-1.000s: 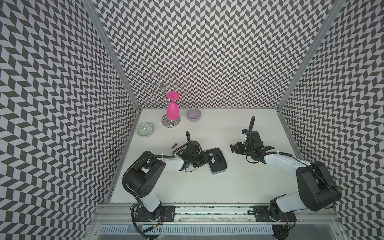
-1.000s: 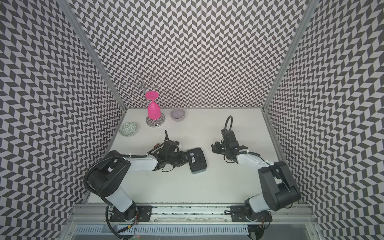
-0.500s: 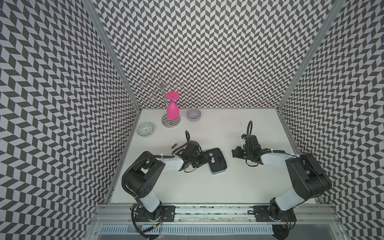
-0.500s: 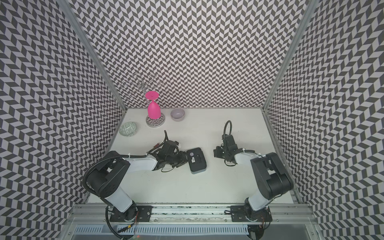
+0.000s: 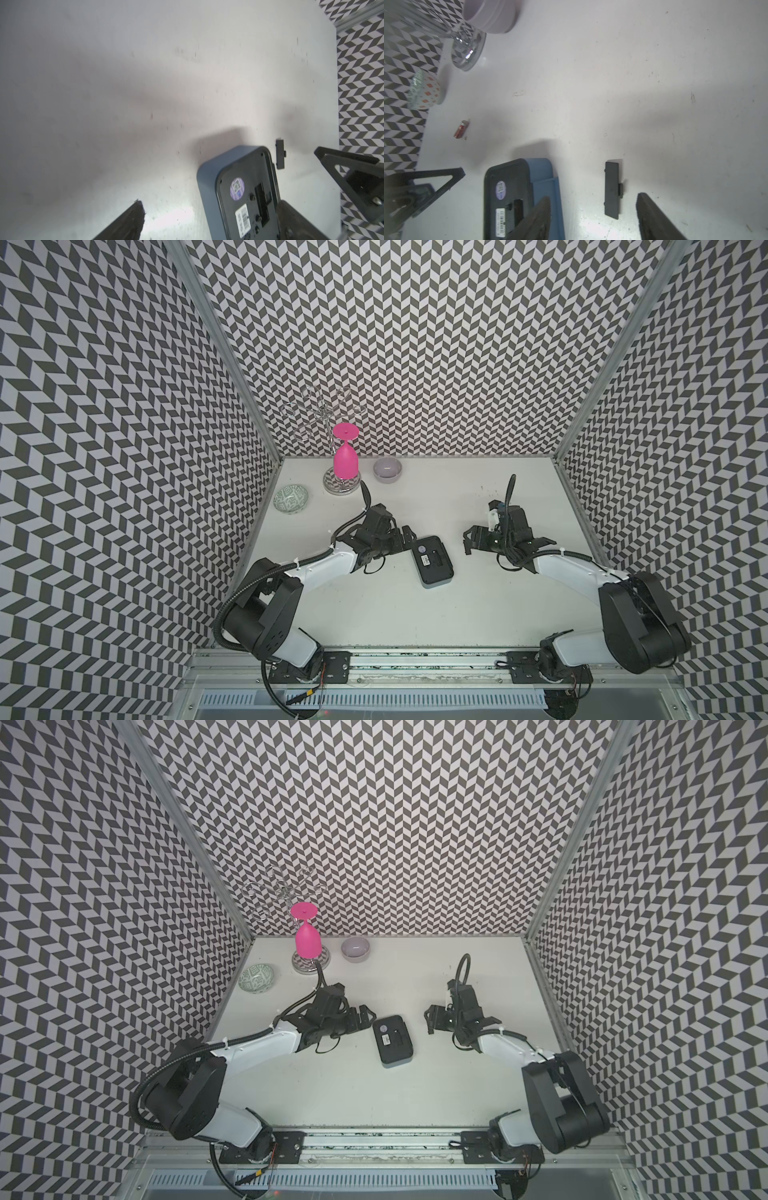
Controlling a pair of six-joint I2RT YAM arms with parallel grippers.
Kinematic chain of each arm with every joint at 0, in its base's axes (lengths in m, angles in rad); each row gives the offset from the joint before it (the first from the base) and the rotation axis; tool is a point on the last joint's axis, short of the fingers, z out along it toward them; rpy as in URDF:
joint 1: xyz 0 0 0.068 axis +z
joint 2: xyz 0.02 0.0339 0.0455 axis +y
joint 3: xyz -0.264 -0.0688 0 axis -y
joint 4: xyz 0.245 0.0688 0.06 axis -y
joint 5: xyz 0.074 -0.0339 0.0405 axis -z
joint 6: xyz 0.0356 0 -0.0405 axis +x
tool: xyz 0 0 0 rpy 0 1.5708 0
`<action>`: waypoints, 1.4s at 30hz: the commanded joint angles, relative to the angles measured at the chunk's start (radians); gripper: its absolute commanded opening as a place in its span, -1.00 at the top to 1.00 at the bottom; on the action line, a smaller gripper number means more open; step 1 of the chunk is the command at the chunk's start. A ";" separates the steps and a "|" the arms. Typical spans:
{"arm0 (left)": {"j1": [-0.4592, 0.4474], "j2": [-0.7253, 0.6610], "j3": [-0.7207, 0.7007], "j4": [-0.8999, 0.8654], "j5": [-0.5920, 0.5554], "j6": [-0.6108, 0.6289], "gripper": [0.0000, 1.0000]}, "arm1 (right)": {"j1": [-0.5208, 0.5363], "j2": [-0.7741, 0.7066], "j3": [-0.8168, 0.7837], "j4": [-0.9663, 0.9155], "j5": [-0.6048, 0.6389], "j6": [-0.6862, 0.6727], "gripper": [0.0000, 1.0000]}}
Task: Insert the battery into the alarm
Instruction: Place the cover at the center of the board, then pick up the battery at the center of the board.
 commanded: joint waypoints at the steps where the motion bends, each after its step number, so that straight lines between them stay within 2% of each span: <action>1: 0.038 -0.019 0.075 -0.101 -0.161 0.181 -0.99 | -0.005 -0.047 -0.010 0.052 -0.082 -0.029 -0.51; 4: 0.071 0.008 0.151 -0.155 -0.276 0.286 -0.99 | -0.002 -0.075 -0.031 0.112 -0.154 -0.020 -0.68; 6: 0.102 0.039 0.194 -0.181 -0.303 0.369 -0.99 | 0.002 -0.089 -0.043 0.148 -0.198 -0.010 -0.73; 8: 0.124 0.076 0.246 -0.220 -0.309 0.456 -0.99 | 0.014 -0.099 -0.049 0.167 -0.223 -0.003 -0.74; 12: 0.169 0.188 0.376 -0.369 -0.413 0.597 -0.98 | 0.040 -0.118 -0.047 0.169 -0.252 -0.013 -0.74; 14: 0.195 0.245 0.422 -0.421 -0.467 0.648 -0.99 | 0.055 -0.130 -0.052 0.173 -0.261 -0.016 -0.74; 19: 0.258 0.376 0.513 -0.517 -0.505 0.733 -0.96 | 0.096 -0.138 -0.063 0.203 -0.283 -0.006 -0.73; 24: 0.276 0.493 0.583 -0.586 -0.510 0.774 -0.77 | 0.100 -0.134 -0.060 0.214 -0.296 -0.004 -0.72; 27: 0.284 0.522 0.603 -0.624 -0.432 0.791 -0.72 | 0.100 -0.133 -0.062 0.210 -0.288 -0.007 -0.72; 35: 0.296 0.533 0.581 -0.678 -0.374 0.809 -0.61 | 0.100 -0.125 -0.055 0.197 -0.265 -0.013 -0.71; 39: 0.308 0.473 0.522 -0.661 -0.314 0.817 -0.60 | 0.100 -0.111 -0.051 0.203 -0.269 -0.010 -0.70; 42: 0.330 0.464 0.492 -0.663 -0.292 0.822 -0.48 | 0.100 -0.104 -0.047 0.198 -0.274 -0.008 -0.70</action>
